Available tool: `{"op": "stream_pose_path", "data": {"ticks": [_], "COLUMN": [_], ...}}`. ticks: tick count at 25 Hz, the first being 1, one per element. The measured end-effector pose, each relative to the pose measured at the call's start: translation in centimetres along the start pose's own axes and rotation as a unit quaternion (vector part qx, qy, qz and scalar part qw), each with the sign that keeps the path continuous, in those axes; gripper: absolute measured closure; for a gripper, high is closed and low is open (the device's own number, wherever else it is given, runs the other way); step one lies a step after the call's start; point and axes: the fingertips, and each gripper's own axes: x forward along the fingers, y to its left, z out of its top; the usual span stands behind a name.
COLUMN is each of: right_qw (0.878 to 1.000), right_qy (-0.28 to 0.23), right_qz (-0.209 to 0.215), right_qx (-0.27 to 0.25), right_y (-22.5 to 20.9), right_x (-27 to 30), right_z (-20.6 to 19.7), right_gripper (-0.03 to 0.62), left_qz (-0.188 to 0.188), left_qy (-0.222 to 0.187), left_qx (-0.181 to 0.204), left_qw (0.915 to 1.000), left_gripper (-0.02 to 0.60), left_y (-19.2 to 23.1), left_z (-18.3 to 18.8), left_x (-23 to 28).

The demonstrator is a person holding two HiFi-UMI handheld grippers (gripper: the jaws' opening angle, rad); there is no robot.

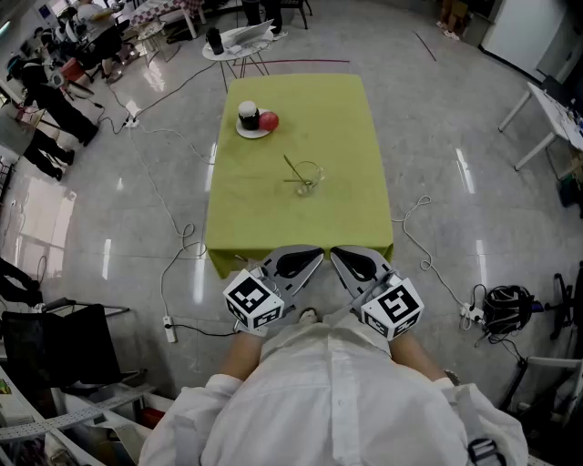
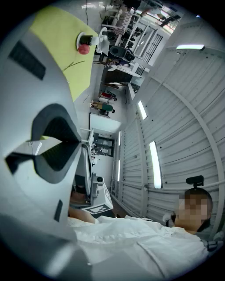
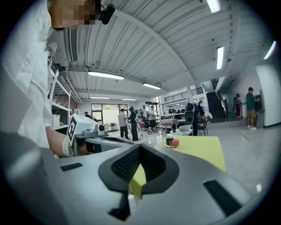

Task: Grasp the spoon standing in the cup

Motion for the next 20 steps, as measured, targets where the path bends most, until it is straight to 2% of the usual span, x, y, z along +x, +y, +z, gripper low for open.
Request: {"op": "stream_pose_path", "data": {"ticks": [20], "right_qw": [1.000], "right_qy": [-0.005], "right_qz": [0.017], "right_qx": [0.002], "right_y": [0.64], "right_x": [0.62], "right_z": [0.32], "right_gripper": [0.589], "left_qz": [0.000], "left_qy": [0.004], "left_qx": [-0.008], "left_qw": [1.0000], "left_gripper": [0.577], "left_y": [0.34], "left_z": [-0.31], "left_x": [-0.54]}}
